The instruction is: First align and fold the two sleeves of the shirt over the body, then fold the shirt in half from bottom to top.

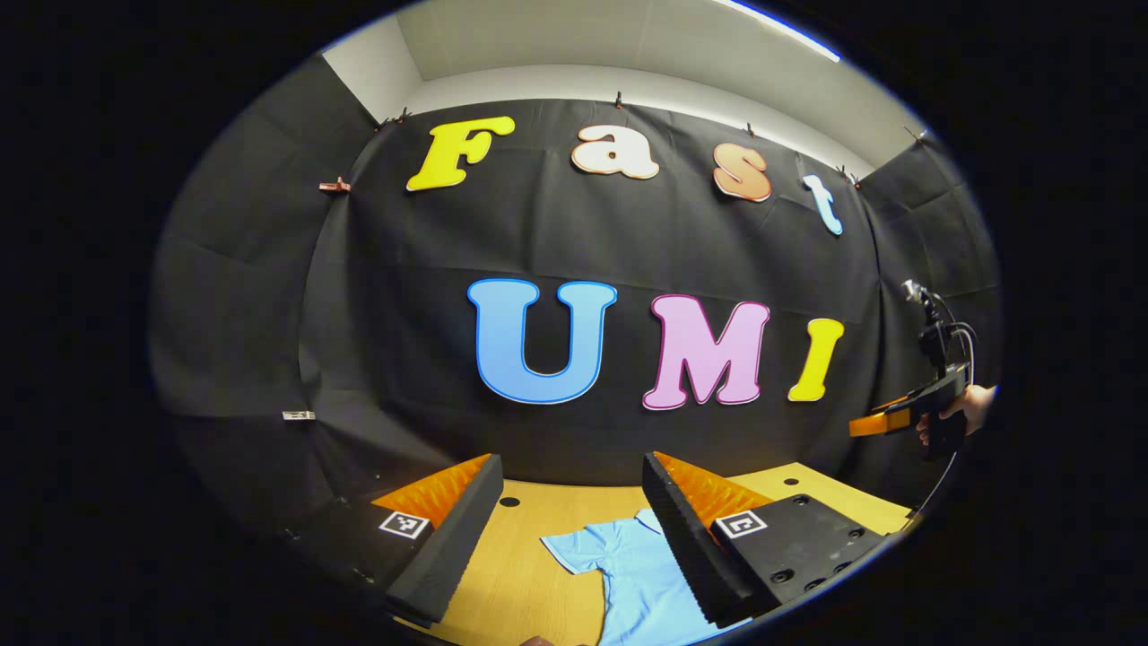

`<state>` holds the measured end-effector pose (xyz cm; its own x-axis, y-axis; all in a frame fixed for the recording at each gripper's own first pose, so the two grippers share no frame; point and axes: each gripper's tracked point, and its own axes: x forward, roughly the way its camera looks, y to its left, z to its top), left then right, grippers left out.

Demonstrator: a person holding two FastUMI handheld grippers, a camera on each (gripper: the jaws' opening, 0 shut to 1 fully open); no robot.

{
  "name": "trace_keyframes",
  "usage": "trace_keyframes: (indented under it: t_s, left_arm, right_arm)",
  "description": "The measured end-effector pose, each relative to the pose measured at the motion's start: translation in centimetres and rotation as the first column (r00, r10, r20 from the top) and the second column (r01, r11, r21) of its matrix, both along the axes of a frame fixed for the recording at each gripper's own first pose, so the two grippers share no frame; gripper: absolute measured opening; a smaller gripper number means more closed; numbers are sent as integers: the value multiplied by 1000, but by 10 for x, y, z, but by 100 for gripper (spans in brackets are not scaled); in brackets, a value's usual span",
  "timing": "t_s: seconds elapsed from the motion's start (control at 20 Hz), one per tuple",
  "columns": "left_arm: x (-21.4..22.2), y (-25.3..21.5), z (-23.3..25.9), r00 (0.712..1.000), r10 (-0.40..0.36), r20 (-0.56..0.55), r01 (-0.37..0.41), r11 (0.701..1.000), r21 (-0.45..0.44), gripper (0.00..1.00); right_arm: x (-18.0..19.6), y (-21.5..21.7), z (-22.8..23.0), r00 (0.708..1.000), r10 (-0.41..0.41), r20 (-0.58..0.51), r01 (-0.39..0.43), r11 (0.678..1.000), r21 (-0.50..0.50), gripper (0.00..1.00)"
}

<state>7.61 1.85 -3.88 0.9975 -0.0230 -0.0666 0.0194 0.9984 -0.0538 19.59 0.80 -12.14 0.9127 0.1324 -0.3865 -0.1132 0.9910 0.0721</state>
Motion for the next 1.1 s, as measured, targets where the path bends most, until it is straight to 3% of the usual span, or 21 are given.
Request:
trace_keyframes:
  t_s: [0.3, 0.55, 0.8, 1.1]
  left_arm:
    - [48, -34, -24, 997, 41, -71, -40, 999, 21, 99]
    - [77, -56, -48, 987, 76, -142, -70, 996, 48, 100]
    - [82, -56, -49, 970, 156, -186, -149, 987, 53, 100]
    - [62, -37, -59, 952, 217, -215, -212, 976, 47, 100]
  right_arm:
    - [87, -33, -135, 970, -9, -241, 18, 999, 35, 98]
    - [134, -49, -215, 936, -17, -351, 31, 999, 35, 98]
    - [146, -50, -278, 884, -14, -468, 46, 997, 57, 99]
    - [153, -47, -317, 846, -25, -532, 40, 999, 17, 99]
